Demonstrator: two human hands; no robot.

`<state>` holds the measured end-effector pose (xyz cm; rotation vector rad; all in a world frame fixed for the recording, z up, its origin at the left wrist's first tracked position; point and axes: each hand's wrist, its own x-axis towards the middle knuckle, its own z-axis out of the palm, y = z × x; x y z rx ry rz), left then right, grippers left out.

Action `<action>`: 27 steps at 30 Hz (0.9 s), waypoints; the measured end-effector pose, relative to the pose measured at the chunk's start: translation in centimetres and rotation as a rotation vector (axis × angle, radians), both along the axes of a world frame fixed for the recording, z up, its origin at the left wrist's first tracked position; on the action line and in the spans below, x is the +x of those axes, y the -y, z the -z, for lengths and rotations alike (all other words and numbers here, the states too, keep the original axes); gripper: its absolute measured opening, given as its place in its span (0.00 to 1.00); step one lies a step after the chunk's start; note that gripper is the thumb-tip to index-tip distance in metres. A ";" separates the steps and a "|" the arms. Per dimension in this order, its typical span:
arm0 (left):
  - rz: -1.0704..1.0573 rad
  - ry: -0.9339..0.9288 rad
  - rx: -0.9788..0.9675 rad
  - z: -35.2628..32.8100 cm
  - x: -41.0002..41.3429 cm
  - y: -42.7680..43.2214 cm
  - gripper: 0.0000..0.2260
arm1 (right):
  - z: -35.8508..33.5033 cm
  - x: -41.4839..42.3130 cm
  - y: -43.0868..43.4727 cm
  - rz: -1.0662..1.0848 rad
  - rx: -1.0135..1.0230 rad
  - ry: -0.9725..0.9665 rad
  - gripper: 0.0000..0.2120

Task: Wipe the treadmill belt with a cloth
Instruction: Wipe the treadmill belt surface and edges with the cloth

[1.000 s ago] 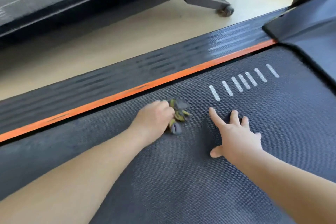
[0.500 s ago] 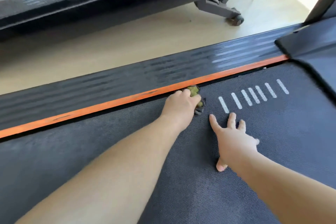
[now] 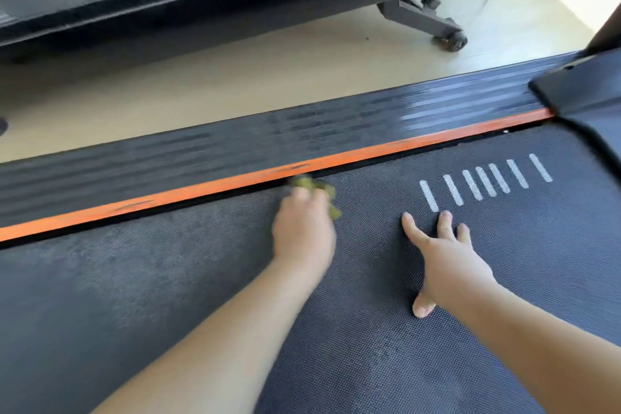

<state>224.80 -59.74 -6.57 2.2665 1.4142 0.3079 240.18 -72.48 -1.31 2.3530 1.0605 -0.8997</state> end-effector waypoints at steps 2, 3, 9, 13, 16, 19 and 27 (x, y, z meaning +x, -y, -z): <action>0.320 -0.041 -0.035 -0.5 3.6 3.0 0.08 | -0.1 -0.1 -0.1 -0.015 -0.001 0.007 0.74; 0.447 -0.066 -0.036 -0.6 4.4 3.9 0.08 | -0.2 -0.1 -0.1 -0.018 -0.003 0.007 0.74; 0.183 0.008 0.074 1.8 -1.8 -1.3 0.06 | -0.1 0.3 0.0 0.000 -0.027 -0.009 0.74; 0.175 0.119 0.054 1.7 -2.0 0.0 0.08 | -0.1 0.2 -0.2 0.005 -0.026 -0.018 0.74; 0.137 0.135 0.004 0.9 -1.7 -0.1 0.13 | -0.2 0.3 0.0 0.011 -0.032 -0.020 0.73; 0.118 0.116 0.180 0.1 -2.2 -0.7 0.18 | -0.2 0.3 -0.2 0.004 -0.042 -0.028 0.73; 0.325 0.111 -0.072 1.9 -2.7 -0.6 0.26 | 0.0 0.3 0.2 -0.043 -0.014 -0.004 0.73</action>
